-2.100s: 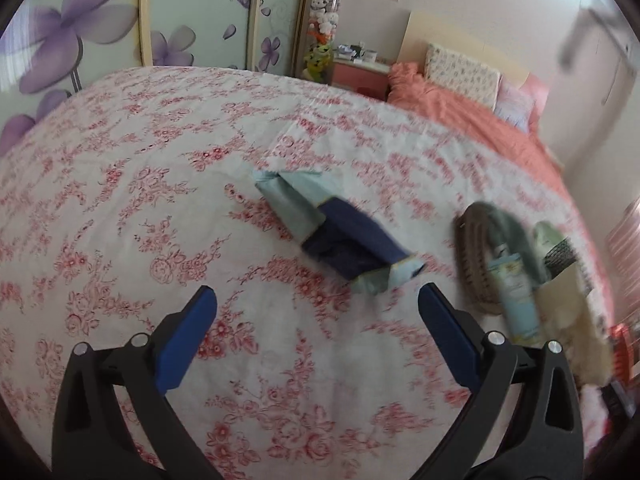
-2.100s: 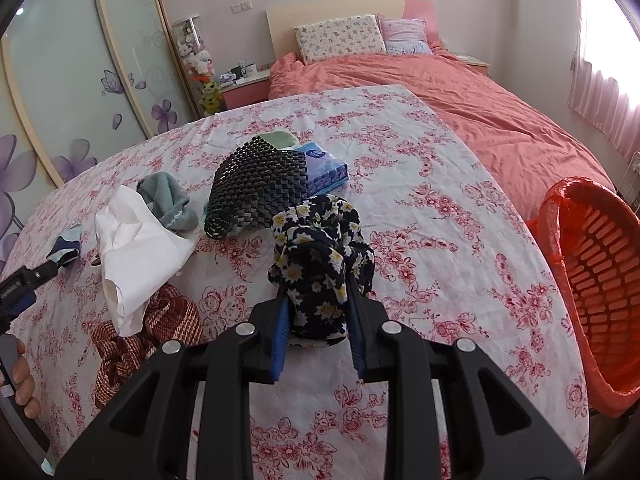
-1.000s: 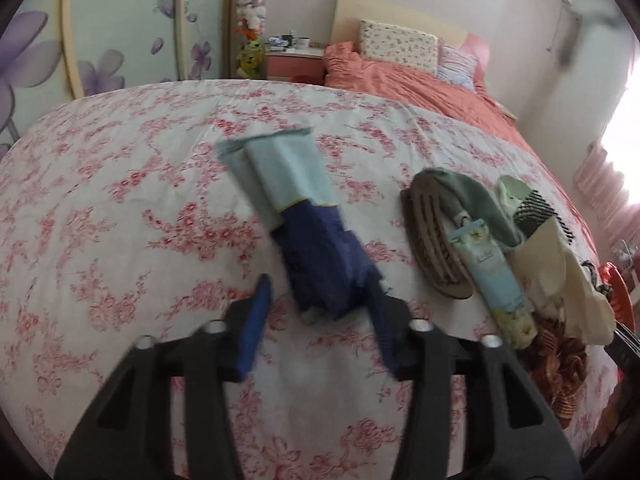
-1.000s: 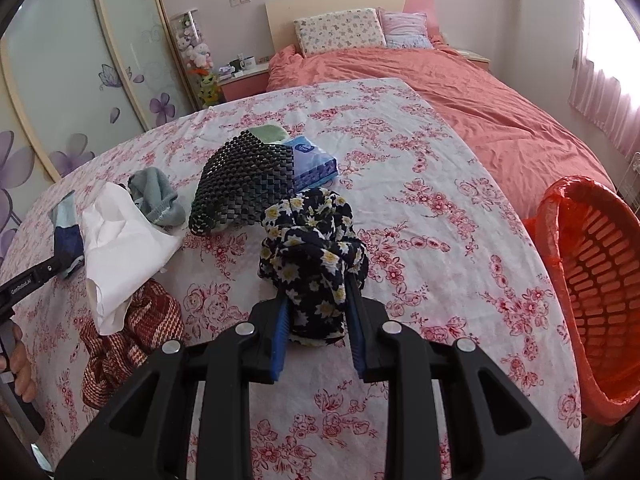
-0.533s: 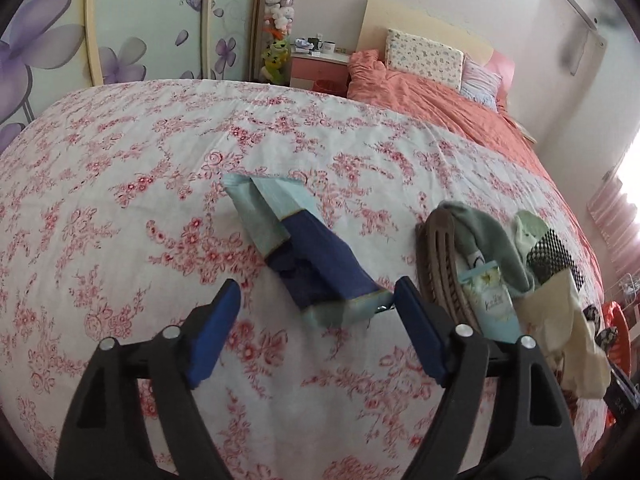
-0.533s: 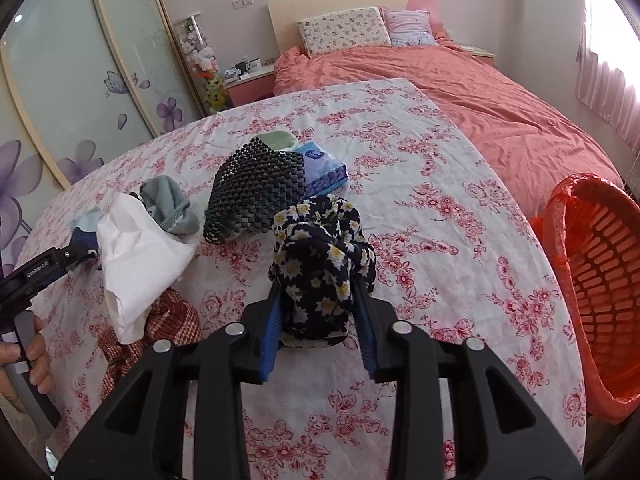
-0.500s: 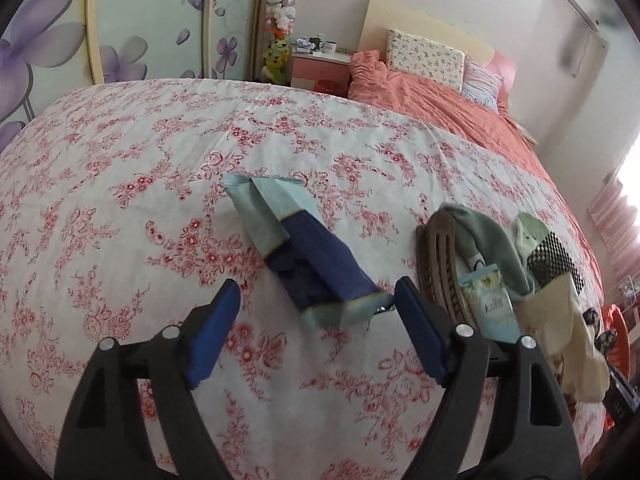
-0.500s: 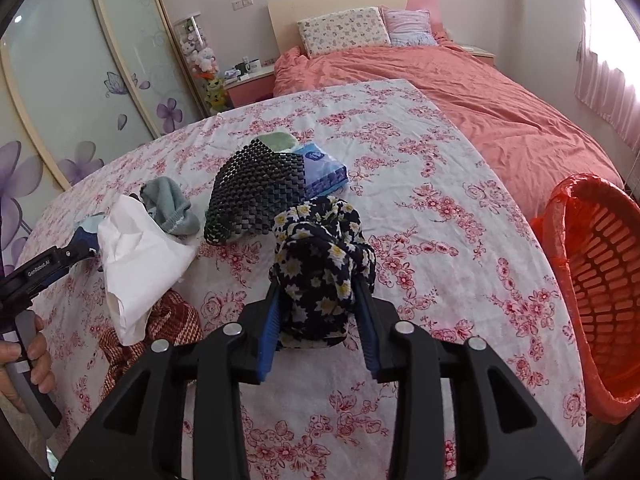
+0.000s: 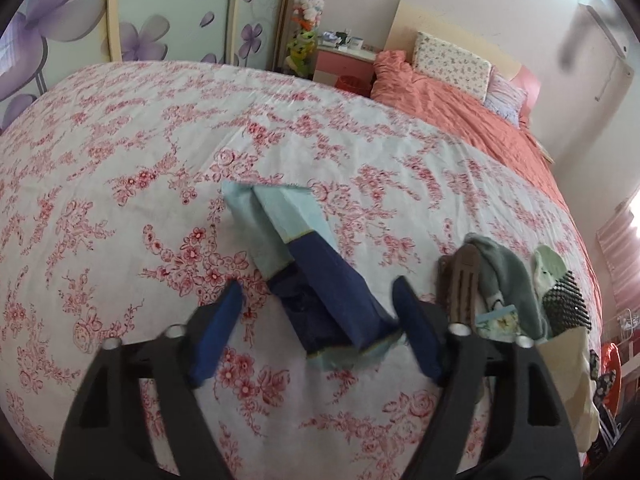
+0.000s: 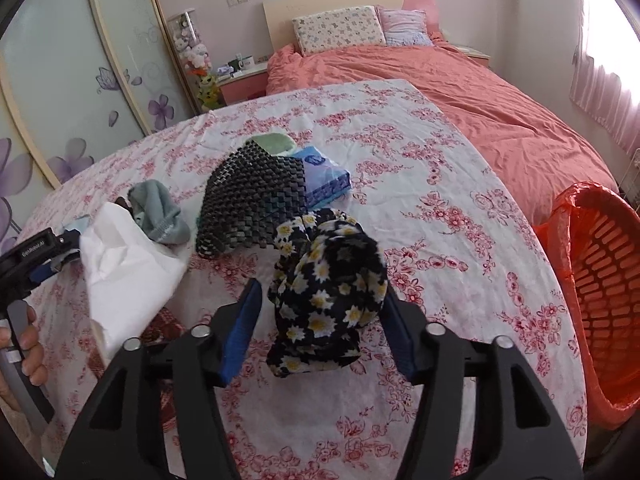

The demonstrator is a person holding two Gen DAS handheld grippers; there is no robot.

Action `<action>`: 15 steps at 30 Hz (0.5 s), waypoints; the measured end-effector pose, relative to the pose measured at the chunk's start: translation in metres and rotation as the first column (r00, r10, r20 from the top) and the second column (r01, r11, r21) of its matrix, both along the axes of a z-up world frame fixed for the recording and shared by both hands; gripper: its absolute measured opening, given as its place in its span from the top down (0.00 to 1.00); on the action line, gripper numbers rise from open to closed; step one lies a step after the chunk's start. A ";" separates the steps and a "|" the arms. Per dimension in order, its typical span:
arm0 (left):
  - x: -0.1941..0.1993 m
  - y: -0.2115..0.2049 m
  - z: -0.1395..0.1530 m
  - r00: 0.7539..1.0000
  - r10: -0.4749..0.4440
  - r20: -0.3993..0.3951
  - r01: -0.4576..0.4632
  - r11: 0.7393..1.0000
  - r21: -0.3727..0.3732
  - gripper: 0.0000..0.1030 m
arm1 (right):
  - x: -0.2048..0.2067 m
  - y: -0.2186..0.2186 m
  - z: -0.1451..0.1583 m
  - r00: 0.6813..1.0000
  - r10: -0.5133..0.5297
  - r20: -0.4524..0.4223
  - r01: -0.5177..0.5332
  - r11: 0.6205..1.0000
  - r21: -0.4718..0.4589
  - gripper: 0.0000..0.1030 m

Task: Collect trash
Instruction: 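Lift the packet with the left tool and the floral cloth with the right tool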

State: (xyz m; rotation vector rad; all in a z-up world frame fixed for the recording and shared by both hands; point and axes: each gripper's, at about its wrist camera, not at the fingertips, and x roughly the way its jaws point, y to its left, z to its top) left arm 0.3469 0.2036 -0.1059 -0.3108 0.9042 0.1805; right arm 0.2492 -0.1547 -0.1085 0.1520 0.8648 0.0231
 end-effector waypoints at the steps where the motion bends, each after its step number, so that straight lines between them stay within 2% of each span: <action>1: 0.000 0.000 0.000 1.000 0.002 0.006 -0.002 1.000 0.019 0.39 | -0.001 -0.001 0.000 1.000 0.000 0.005 0.000 1.000 -0.006 0.59; 3: 0.001 -0.002 0.000 1.000 -0.010 0.005 0.010 0.999 0.039 0.56 | -0.004 -0.002 0.000 1.000 0.002 0.010 -0.002 1.000 -0.017 0.68; 5: -0.001 -0.002 0.000 1.000 -0.030 0.008 0.029 0.999 0.038 0.60 | -0.006 -0.004 0.002 1.000 0.006 0.016 -0.006 1.000 -0.012 0.74; 7: -0.003 -0.003 0.001 0.999 -0.040 0.012 0.039 0.998 0.038 0.63 | -0.009 -0.006 0.005 1.000 0.009 0.026 -0.009 1.000 -0.010 0.78; 15: -0.023 -0.015 0.023 0.995 -0.083 0.058 0.079 0.994 0.073 0.64 | -0.024 -0.011 0.027 0.997 0.009 0.080 -0.008 1.000 -0.006 0.78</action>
